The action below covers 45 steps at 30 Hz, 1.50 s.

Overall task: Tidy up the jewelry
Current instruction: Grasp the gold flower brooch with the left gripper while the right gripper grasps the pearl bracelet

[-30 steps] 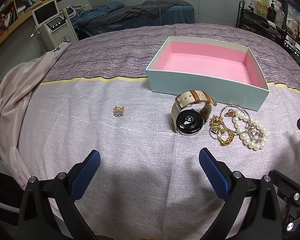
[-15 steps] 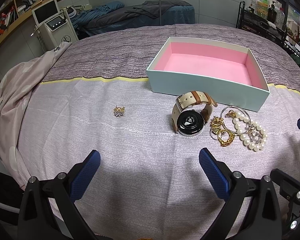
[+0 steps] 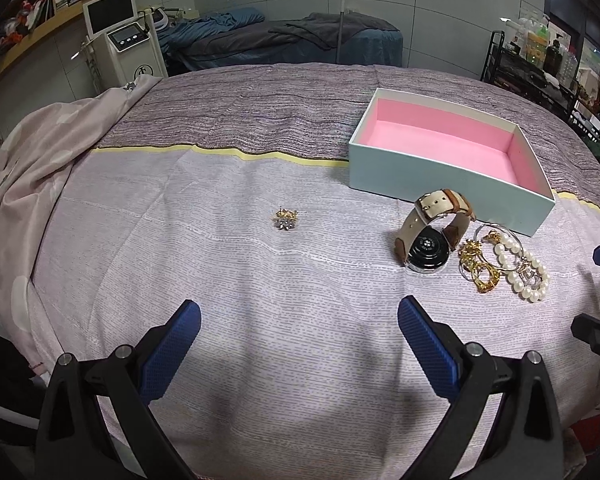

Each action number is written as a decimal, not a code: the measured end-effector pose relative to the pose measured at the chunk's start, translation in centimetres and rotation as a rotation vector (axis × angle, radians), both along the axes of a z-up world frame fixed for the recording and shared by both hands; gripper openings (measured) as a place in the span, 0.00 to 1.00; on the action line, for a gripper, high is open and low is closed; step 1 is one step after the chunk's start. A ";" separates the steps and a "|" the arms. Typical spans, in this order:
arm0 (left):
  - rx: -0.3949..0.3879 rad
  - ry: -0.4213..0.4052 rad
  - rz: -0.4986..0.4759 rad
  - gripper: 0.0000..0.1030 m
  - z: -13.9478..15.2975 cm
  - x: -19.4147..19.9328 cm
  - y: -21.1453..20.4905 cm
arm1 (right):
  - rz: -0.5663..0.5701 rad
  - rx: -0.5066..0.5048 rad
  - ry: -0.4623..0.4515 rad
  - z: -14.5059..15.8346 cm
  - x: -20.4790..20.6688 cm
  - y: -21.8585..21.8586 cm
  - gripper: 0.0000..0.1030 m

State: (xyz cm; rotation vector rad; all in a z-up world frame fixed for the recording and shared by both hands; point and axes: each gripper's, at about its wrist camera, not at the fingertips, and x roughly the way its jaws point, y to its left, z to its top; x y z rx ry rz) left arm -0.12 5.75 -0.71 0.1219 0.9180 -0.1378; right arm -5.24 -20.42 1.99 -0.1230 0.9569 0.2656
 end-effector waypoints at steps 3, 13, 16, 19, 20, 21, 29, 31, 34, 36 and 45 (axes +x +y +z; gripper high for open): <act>-0.023 0.001 0.020 0.92 -0.6 0.5 1.2 | 0.015 -0.012 -0.003 -0.3 0.1 0.5 0.95; -0.097 0.029 0.046 0.64 -1.2 2.6 1.9 | 0.004 0.014 -0.018 -0.6 1.0 0.5 0.75; -0.090 0.023 0.040 0.60 -1.2 2.9 1.6 | -0.043 0.027 -0.013 -0.5 1.6 -0.3 0.63; -0.097 0.025 0.041 0.58 -1.4 3.1 1.7 | -0.089 0.016 -0.008 -0.7 2.4 -1.0 0.52; -0.100 0.027 0.044 0.58 -1.5 3.2 1.8 | -0.099 0.013 -0.005 -0.8 2.7 -1.1 0.48; -0.104 0.027 0.047 0.57 -1.6 3.2 1.8 | -0.107 0.012 -0.001 -0.9 3.0 -1.2 0.46; -0.091 0.033 0.039 0.44 -2.2 3.8 1.8 | -0.060 -0.079 0.047 -2.8 4.6 0.8 0.32; -0.088 0.037 0.039 0.40 -2.4 4.1 1.8 | -0.060 -0.068 0.054 -2.9 4.9 0.9 0.28; -0.080 0.047 0.043 0.37 -2.8 4.5 1.9 | -0.047 -0.073 0.060 -3.0 5.1 1.2 0.24; -0.080 0.044 0.044 0.35 -2.8 4.9 2.0 | -0.025 -0.092 0.053 -3.0 5.0 1.7 0.18; -0.065 0.030 0.019 0.29 -2.8 7.3 1.1 | -0.035 -0.019 0.056 -2.7 4.1 0.6 0.10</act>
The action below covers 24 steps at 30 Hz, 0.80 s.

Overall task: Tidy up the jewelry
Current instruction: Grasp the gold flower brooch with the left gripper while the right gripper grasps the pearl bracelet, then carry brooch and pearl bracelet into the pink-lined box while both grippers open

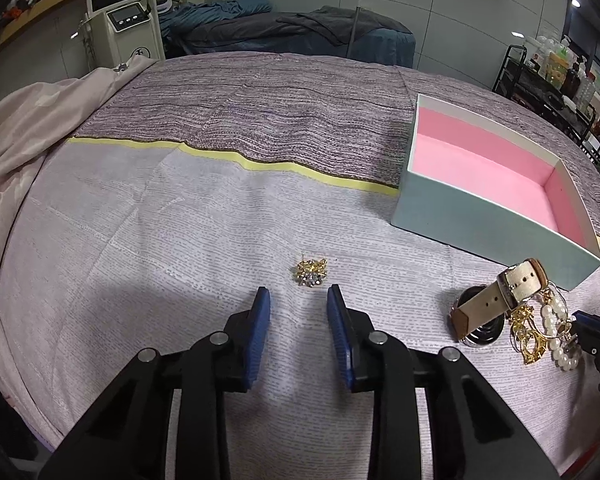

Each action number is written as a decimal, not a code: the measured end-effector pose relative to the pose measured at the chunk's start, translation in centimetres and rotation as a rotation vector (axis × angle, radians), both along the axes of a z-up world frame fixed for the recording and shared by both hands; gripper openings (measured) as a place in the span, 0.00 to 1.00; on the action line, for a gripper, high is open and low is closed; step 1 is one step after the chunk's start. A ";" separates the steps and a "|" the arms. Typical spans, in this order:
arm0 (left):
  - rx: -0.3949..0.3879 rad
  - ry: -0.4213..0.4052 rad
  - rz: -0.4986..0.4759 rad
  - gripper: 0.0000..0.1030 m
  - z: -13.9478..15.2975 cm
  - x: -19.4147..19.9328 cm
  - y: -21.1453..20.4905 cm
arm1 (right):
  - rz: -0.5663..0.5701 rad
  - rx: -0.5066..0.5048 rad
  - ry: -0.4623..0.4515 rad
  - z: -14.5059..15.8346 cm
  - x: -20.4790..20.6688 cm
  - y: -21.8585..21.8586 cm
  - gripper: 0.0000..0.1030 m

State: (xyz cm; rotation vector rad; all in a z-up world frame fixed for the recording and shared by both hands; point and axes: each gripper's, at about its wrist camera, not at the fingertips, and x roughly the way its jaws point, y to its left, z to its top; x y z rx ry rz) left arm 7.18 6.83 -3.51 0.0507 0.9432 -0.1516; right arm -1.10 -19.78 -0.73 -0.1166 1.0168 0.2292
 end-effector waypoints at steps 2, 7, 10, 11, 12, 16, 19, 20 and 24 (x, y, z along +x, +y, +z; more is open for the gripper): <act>0.011 0.000 -0.002 0.29 -0.2 0.5 -0.4 | -0.005 0.009 -0.004 0.2 -0.5 -0.4 0.10; 0.008 0.001 0.000 0.19 -0.3 1.5 -0.9 | -0.015 0.055 -0.010 1.0 -1.5 -1.4 0.10; 0.028 0.000 0.005 0.16 -0.5 1.5 -1.3 | -0.014 0.090 -0.016 1.6 -1.9 -1.9 0.10; 0.027 -0.001 0.006 0.16 -0.4 1.4 -1.3 | -0.014 0.094 -0.021 1.8 -2.0 -1.9 0.10; 0.017 0.002 0.006 0.16 -0.4 1.4 -1.3 | -0.013 0.097 -0.027 2.0 -2.1 -1.9 0.10; -0.071 0.031 0.000 0.16 0.0 0.7 -0.7 | 0.008 0.140 -0.040 3.1 -2.6 -2.1 0.10; -0.103 0.027 -0.007 0.16 0.7 -0.3 -0.4 | 0.022 0.160 -0.071 4.6 -3.0 -2.1 0.10; -0.106 0.020 -0.011 0.16 1.1 -0.7 -0.5 | 0.027 0.161 -0.086 5.2 -3.1 -2.1 0.10; -0.122 -0.020 -0.038 0.16 3.0 -2.0 -0.9 | 0.043 0.177 -0.140 7.4 -3.5 -2.2 0.10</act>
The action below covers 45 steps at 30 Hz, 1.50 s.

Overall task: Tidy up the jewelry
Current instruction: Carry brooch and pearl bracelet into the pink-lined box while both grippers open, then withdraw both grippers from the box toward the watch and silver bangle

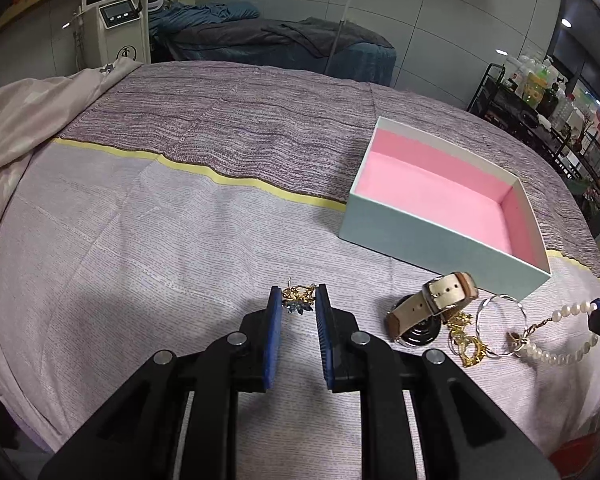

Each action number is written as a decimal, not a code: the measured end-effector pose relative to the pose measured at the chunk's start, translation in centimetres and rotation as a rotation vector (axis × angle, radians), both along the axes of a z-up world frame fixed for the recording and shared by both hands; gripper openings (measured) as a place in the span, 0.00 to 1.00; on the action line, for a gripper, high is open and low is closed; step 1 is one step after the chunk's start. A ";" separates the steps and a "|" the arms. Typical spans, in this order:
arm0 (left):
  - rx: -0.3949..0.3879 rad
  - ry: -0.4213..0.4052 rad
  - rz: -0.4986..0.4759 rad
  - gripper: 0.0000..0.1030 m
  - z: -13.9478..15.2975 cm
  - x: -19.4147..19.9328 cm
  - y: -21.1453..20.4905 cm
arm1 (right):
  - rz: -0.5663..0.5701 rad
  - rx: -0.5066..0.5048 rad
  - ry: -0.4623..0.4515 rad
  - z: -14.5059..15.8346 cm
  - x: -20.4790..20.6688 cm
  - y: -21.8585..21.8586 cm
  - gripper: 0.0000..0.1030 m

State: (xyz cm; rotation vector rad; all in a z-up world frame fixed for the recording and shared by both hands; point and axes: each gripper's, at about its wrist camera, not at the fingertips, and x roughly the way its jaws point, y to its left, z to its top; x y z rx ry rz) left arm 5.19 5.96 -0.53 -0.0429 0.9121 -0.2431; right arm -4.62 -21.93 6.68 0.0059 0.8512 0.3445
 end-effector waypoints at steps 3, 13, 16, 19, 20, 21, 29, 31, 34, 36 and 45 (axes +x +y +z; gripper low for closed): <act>-0.006 -0.033 -0.028 0.16 1.5 -0.7 -0.7 | 0.005 0.003 -0.039 1.3 0.1 0.1 0.10; -0.025 -0.123 -0.126 0.16 5.4 0.1 -4.4 | -0.016 0.049 -0.132 3.6 2.6 0.4 0.10; -0.010 -0.132 -0.153 0.16 5.3 1.4 -5.8 | -0.037 0.055 -0.126 3.0 4.0 0.3 0.10; -0.002 -0.120 -0.172 0.16 4.8 2.8 -6.9 | -0.065 0.066 -0.113 2.3 5.3 -0.1 0.10; -0.003 -0.113 -0.179 0.16 4.6 3.3 -7.3 | -0.074 0.069 -0.109 2.1 5.8 -0.3 0.10; -0.005 -0.107 -0.185 0.16 4.4 3.7 -7.6 | -0.082 0.071 -0.105 1.9 6.2 -0.5 0.10; 0.018 -0.062 -0.229 0.16 2.7 6.2 -10.1 | -0.137 0.048 -0.062 0.0 9.4 -1.5 0.10; 0.029 -0.054 -0.236 0.16 2.1 6.5 -10.6 | -0.138 0.038 -0.035 -1.0 10.1 -1.6 0.10; 0.037 -0.061 -0.232 0.17 1.7 6.6 -10.9 | -0.147 0.021 -0.010 -2.3 10.8 -1.7 0.10; 0.055 -0.064 -0.231 0.21 1.3 6.6 -11.0 | -0.149 -0.005 -0.022 -2.6 11.0 -1.6 0.10; 0.107 -0.186 -0.163 0.90 2.6 5.3 -9.8 | -0.212 -0.153 -0.190 -1.8 10.1 -1.5 0.81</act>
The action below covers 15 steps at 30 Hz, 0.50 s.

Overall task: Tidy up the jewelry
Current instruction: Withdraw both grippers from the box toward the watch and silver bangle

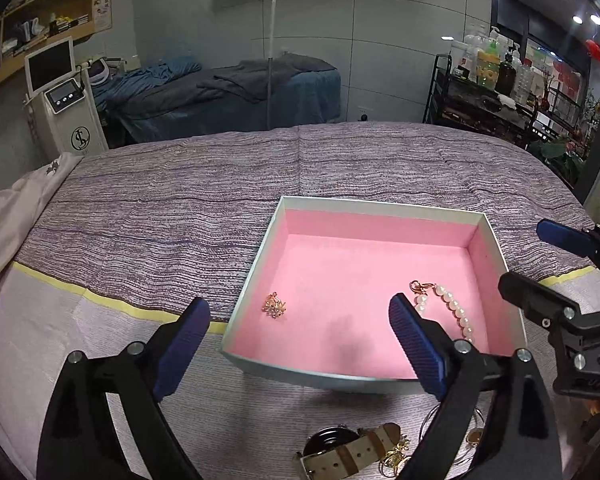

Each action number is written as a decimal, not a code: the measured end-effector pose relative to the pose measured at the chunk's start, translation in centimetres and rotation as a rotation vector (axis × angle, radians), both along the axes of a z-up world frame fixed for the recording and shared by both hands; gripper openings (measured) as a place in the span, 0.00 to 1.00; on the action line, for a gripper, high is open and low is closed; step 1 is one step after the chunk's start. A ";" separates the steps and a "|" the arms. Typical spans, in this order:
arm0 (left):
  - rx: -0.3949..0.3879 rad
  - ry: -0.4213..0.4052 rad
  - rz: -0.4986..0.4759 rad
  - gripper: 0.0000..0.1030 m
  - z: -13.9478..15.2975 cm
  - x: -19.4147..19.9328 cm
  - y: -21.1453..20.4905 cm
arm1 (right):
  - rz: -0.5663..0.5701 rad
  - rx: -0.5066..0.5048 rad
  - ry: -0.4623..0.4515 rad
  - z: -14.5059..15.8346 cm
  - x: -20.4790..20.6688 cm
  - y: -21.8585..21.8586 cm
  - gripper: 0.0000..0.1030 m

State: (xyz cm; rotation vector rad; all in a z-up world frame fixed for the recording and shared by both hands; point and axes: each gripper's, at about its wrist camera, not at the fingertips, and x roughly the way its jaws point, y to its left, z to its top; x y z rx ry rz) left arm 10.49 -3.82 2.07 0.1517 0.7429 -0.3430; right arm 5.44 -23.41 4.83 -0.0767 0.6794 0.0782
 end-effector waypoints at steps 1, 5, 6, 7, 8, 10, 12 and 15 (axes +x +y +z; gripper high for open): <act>0.006 -0.018 0.002 0.92 0.2 -0.3 0.1 | -0.002 -0.010 -0.007 0.1 -0.1 0.0 0.81; 0.009 -0.063 0.006 0.94 0.7 -1.4 0.9 | -0.006 -0.011 -0.013 0.1 -0.5 -0.5 0.87; 0.011 -0.064 0.011 0.94 0.7 -1.6 1.0 | -0.003 -0.004 -0.012 0.2 -0.7 -0.7 0.87; 0.009 -0.061 0.011 0.94 0.6 -1.7 1.2 | -0.003 0.002 -0.007 0.2 -0.9 -0.7 0.87; 0.000 -0.054 0.009 0.94 0.6 -1.8 1.4 | -0.001 0.009 0.003 0.1 -1.1 -0.7 0.87; -0.040 -0.022 -0.007 0.94 0.4 -2.1 2.0 | 0.014 0.032 0.016 0.1 -1.4 -0.7 0.87; -0.082 0.019 -0.015 0.94 0.3 -2.2 2.5 | 0.026 0.054 0.030 0.1 -1.9 -0.8 0.88; -0.103 0.016 -0.018 0.94 0.5 -3.1 3.0 | 0.045 0.085 0.040 0.2 -2.4 -0.5 0.90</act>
